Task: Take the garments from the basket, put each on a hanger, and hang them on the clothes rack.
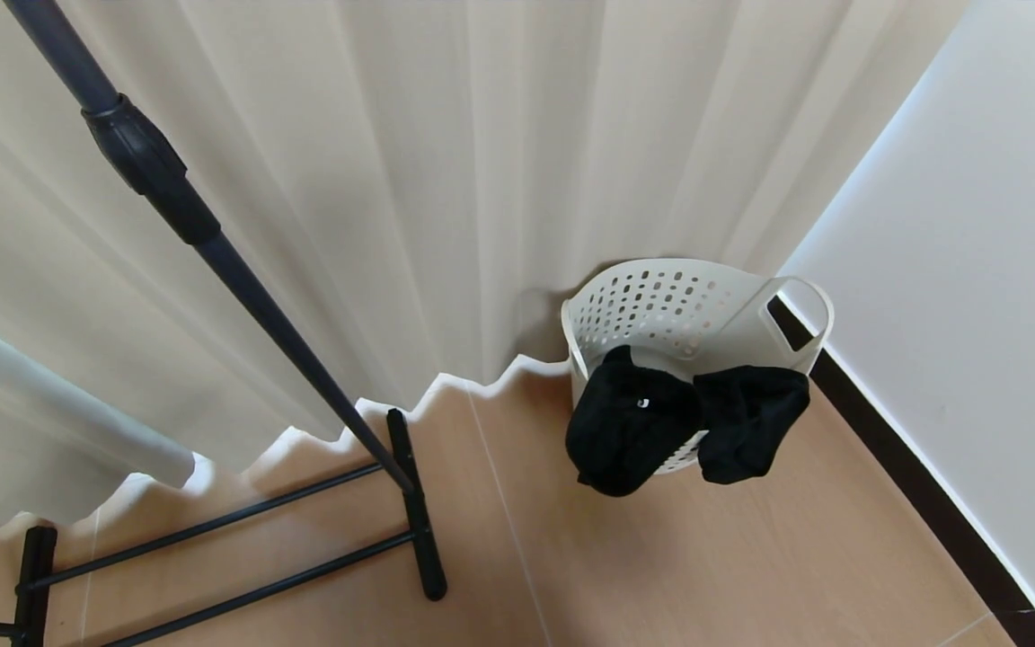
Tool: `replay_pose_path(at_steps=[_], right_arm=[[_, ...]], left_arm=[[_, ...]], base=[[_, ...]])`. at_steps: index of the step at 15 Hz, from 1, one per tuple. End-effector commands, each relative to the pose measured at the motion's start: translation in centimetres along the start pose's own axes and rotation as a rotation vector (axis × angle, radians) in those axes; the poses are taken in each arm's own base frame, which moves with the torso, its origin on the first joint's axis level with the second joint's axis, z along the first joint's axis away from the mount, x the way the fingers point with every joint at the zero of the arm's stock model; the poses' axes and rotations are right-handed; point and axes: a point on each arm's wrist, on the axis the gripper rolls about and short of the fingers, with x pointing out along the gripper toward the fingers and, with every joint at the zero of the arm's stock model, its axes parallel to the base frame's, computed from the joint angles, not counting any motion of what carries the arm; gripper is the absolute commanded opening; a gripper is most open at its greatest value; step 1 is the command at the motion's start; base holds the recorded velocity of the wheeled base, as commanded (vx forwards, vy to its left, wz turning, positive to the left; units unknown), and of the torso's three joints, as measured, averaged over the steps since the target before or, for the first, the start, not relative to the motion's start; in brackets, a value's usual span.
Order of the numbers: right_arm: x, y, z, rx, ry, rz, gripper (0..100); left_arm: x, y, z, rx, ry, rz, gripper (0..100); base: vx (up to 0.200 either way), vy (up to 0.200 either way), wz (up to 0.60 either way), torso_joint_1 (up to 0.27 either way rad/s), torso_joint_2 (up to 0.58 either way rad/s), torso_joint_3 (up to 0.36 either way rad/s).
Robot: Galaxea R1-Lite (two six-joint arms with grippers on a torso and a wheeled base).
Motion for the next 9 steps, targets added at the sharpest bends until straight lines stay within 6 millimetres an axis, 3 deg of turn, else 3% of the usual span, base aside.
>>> replay_pose_path(at_steps=[1, 9], right_arm=[[0.0, 0.0, -0.01, -0.001, 0.0, 0.001, 100], [0.0, 0.0, -0.05, -0.004, 0.005, 0.002, 100]], left_arm=[[0.01, 0.0, 0.0, 0.0, 0.001, 0.0, 100], [0.01, 0.01, 0.0, -0.003, 0.001, 0.003, 100]], base=[[0.0, 0.0, 0.0, 0.0, 0.0, 0.0], [0.0, 0.0, 0.0, 0.0, 0.0, 0.0]])
